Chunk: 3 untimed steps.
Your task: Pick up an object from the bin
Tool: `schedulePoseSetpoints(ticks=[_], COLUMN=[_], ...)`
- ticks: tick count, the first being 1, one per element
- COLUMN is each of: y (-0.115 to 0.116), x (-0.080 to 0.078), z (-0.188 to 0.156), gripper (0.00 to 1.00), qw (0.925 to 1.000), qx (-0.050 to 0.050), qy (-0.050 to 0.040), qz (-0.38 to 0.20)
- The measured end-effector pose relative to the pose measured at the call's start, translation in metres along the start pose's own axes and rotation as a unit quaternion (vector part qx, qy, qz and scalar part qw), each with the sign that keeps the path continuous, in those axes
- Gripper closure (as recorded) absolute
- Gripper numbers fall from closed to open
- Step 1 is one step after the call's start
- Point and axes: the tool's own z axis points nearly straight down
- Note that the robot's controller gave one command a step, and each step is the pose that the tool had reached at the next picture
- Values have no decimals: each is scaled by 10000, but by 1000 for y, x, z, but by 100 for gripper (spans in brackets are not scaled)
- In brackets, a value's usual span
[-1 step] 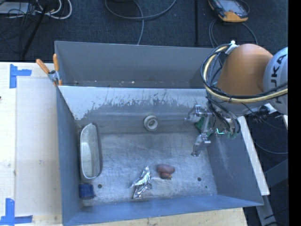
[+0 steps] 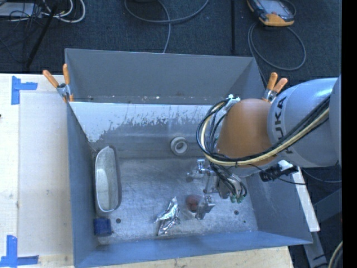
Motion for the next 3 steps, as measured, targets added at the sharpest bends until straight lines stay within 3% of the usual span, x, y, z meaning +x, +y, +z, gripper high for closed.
schedulePoseSetpoints(ticks=[1,2,3], y=[8,8,8], x=[14,14,14], z=[34,33,33], gripper=[0,100,0], qw=[9918,9918,9917], qx=[25,22,24], qy=[-63,-60,-53], qz=[-1275,-1279,-1281])
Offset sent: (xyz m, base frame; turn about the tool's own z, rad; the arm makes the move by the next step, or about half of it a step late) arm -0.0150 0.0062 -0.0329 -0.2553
